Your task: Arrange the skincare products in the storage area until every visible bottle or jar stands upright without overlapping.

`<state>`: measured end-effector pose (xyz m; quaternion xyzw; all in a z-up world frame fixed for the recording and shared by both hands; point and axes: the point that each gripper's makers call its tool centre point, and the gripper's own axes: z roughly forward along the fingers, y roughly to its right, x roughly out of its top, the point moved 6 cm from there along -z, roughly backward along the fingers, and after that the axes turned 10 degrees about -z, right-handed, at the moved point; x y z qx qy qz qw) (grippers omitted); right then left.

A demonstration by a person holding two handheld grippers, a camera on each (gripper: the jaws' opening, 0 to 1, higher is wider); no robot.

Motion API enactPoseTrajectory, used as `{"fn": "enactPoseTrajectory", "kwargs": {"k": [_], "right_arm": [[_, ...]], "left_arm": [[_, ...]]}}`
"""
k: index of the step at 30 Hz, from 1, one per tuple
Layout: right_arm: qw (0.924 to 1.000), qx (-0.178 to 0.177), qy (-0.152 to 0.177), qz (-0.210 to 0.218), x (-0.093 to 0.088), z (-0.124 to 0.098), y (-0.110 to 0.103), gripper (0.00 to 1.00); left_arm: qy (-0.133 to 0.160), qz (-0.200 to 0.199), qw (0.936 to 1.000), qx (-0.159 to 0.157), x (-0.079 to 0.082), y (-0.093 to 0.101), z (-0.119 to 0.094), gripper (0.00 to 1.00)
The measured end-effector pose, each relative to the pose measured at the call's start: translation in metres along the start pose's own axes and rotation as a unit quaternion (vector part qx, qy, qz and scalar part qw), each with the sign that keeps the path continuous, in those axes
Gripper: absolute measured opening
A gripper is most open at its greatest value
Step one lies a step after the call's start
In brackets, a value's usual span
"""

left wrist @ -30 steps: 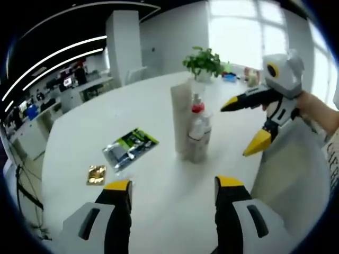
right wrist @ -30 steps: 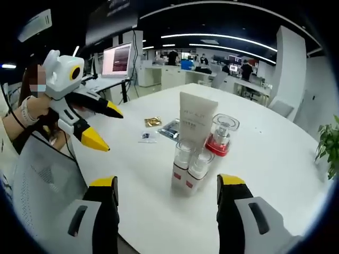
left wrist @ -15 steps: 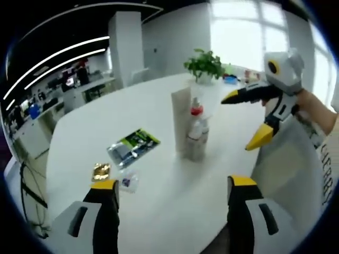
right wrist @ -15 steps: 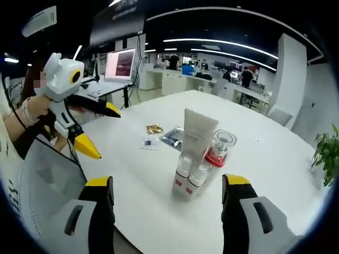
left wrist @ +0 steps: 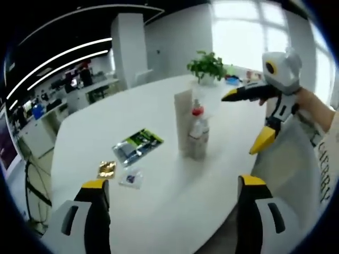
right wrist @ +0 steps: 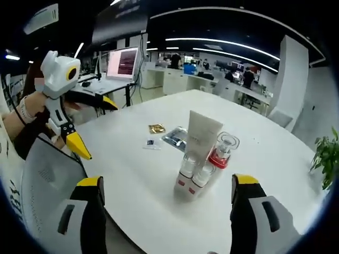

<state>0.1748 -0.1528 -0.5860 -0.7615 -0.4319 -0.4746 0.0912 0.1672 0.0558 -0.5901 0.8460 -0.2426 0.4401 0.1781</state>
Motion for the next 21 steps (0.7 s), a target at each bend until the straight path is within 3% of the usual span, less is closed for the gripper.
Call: {"fn": "enactPoseTrajectory", "kwargs": {"k": [21], "right_arm": [[0.9999, -0.002, 0.012, 0.011, 0.006, 0.0034, 0.0007, 1.0]], "left_arm": [[0.005, -0.013, 0.9999, -0.007, -0.0013, -0.0087, 0.0027, 0.99]]}}
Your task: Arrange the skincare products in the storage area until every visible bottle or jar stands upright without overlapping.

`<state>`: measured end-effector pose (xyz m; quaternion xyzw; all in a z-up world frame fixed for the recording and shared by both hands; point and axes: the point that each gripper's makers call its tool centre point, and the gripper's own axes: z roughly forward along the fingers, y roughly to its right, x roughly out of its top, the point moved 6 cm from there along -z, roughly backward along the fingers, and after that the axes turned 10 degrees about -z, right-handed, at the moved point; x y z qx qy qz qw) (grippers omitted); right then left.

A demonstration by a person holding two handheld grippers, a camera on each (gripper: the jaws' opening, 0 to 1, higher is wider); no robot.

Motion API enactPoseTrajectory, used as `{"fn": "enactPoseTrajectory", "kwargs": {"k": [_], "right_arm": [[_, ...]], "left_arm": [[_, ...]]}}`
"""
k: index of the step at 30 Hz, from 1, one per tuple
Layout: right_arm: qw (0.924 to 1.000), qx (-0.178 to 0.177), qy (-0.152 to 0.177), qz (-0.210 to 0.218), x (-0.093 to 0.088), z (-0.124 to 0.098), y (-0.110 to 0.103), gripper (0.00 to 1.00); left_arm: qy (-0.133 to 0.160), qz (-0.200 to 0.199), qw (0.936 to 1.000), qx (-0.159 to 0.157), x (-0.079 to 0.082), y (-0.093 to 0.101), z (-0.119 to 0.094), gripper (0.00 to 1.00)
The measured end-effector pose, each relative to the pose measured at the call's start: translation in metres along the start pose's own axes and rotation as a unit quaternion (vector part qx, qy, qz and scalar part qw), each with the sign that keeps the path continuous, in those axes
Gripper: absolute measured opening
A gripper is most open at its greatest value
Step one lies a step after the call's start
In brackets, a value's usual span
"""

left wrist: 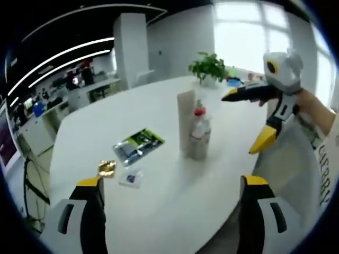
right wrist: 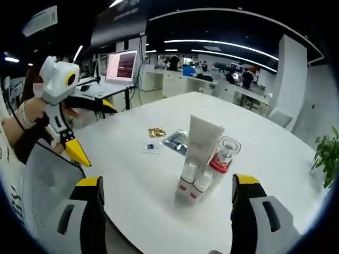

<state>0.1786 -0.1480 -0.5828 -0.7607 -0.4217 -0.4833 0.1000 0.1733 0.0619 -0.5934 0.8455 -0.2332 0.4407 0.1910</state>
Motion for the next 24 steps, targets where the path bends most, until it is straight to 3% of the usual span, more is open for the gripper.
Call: {"fn": "enactPoseTrajectory", "kwargs": {"k": [14, 24], "right_arm": [[1.0, 0.005, -0.001, 0.005, 0.003, 0.004, 0.005, 1.0], [0.9995, 0.021, 0.014, 0.019, 0.013, 0.006, 0.033, 1.0]], "left_arm": [[-0.009, -0.013, 0.9998, -0.009, -0.001, -0.014, 0.012, 0.99], [-0.009, -0.028, 0.9992, -0.025, 0.005, -0.029, 0.029, 0.99]]}}
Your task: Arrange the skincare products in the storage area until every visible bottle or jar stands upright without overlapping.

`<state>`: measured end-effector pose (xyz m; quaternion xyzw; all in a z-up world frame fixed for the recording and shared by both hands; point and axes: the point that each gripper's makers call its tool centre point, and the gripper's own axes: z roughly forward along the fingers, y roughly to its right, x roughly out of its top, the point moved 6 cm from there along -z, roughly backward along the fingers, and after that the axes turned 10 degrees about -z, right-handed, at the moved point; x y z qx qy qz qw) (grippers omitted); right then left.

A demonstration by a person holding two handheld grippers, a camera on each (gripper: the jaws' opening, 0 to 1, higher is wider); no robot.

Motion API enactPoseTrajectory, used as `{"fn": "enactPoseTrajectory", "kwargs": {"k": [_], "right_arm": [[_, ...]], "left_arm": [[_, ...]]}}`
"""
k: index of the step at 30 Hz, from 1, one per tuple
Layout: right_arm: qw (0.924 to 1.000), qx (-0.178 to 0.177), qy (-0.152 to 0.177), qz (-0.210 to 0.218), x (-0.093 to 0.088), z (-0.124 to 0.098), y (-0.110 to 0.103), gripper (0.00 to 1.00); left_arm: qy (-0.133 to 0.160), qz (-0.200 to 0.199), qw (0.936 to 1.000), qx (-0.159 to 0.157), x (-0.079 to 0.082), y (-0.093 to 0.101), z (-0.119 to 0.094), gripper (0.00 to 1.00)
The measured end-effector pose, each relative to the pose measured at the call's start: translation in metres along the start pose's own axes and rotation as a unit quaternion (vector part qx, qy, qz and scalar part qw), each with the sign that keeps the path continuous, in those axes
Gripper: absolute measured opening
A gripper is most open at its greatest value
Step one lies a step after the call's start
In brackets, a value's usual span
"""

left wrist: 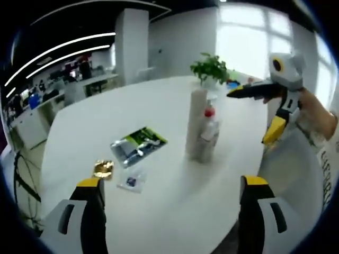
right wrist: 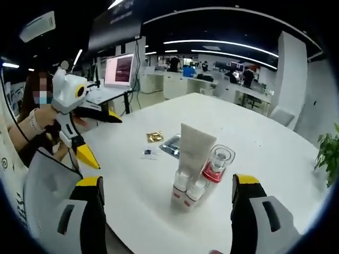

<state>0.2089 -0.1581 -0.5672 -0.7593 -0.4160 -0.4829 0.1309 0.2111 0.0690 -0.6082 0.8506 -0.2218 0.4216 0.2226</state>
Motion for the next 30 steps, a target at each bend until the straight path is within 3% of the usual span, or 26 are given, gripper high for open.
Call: {"fn": "enactPoseTrajectory", "kwargs": {"k": [5, 10, 14, 20, 23, 24, 30], "right_arm": [[0.9975, 0.042, 0.021, 0.052, 0.006, 0.001, 0.018, 1.0], [0.9941, 0.071, 0.031, 0.076, 0.011, 0.004, 0.04, 1.0], [0.9859, 0.103, 0.051, 0.122, 0.019, 0.008, 0.052, 0.99], [0.9726, 0.149, 0.046, 0.173, 0.02, 0.024, 0.072, 0.98], [0.9661, 0.155, 0.057, 0.198, 0.026, 0.029, 0.086, 0.96], [0.9609, 0.163, 0.058, 0.216, 0.028, 0.032, 0.091, 0.96], [0.9543, 0.165, 0.051, 0.244, 0.027, 0.059, 0.117, 0.93]], "left_arm": [[-0.001, -0.008, 0.9999, -0.013, 0.003, -0.009, 0.007, 0.99], [0.0, -0.027, 0.9994, -0.023, 0.007, -0.02, 0.018, 0.99], [-0.004, -0.031, 0.9991, -0.027, 0.012, -0.032, 0.027, 0.99], [-0.003, -0.047, 0.9982, -0.038, 0.02, -0.045, 0.039, 0.97], [-0.005, -0.05, 0.998, -0.039, 0.023, -0.051, 0.046, 0.97], [-0.005, -0.051, 0.9979, -0.04, 0.025, -0.054, 0.048, 0.97], [-0.009, -0.064, 0.9968, -0.048, 0.029, -0.062, 0.065, 0.96]]}}
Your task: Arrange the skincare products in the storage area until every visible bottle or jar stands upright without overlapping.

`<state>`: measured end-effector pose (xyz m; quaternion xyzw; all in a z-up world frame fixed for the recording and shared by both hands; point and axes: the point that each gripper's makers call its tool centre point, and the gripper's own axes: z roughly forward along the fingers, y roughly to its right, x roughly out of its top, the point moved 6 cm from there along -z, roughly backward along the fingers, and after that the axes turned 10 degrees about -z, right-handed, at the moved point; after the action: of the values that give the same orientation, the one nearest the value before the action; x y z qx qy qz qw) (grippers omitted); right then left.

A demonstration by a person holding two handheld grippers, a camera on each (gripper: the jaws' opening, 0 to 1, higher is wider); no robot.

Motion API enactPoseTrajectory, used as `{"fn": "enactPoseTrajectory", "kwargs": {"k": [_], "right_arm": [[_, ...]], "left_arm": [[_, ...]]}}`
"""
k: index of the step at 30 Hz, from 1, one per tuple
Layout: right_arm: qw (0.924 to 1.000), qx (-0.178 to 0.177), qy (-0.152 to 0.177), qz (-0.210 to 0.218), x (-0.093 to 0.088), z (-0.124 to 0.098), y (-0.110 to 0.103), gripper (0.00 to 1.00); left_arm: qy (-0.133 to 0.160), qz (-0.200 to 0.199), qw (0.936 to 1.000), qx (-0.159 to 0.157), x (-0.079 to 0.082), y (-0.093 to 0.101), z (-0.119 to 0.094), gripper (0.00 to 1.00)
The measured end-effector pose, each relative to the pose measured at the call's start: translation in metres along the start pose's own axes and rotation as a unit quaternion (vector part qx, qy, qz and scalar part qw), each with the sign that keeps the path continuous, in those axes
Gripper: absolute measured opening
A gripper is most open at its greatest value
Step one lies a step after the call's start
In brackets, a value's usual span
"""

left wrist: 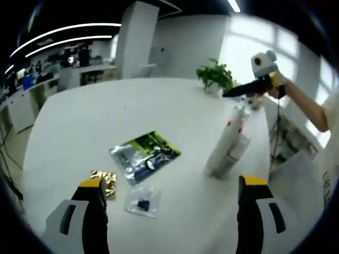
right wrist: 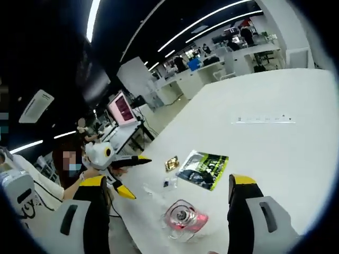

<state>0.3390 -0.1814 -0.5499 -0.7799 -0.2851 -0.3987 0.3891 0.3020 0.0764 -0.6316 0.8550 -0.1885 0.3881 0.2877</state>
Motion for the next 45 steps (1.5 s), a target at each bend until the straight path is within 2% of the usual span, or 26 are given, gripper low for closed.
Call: {"fn": "enactPoseTrajectory", "kwargs": {"k": [7, 14, 16, 23, 26, 32, 40, 45], "right_arm": [[0.9998, -0.014, -0.001, 0.011, 0.006, 0.026, 0.035, 0.81], [0.9987, -0.007, -0.051, -0.001, -0.014, 0.059, 0.054, 0.73], [0.9977, -0.005, -0.067, -0.004, -0.022, 0.071, 0.06, 0.72], [0.995, 0.016, -0.098, 0.001, -0.039, 0.095, 0.064, 0.7], [0.9939, 0.021, -0.108, 0.002, -0.046, 0.103, 0.063, 0.66], [0.9902, 0.031, -0.136, 0.004, -0.061, 0.117, 0.068, 0.63], [0.9855, 0.017, -0.169, 0.001, -0.078, 0.133, 0.075, 0.63], [0.9856, 0.012, -0.169, 0.011, -0.079, 0.14, 0.079, 0.62]], "left_arm": [[-0.007, -0.014, 0.9999, 0.001, 0.005, -0.018, 0.015, 0.93], [-0.01, -0.043, 0.999, -0.007, 0.008, -0.032, 0.03, 0.85], [-0.014, -0.055, 0.9983, -0.011, 0.008, -0.042, 0.041, 0.83], [-0.031, -0.072, 0.9968, -0.019, 0.005, -0.048, 0.062, 0.76], [-0.032, -0.088, 0.9954, -0.02, 0.003, -0.053, 0.071, 0.72], [-0.041, -0.106, 0.9935, -0.009, -0.001, -0.064, 0.082, 0.69], [-0.054, -0.119, 0.9914, -0.004, -0.007, -0.069, 0.088, 0.68], [-0.052, -0.124, 0.9909, -0.004, -0.006, -0.071, 0.093, 0.65]]}}
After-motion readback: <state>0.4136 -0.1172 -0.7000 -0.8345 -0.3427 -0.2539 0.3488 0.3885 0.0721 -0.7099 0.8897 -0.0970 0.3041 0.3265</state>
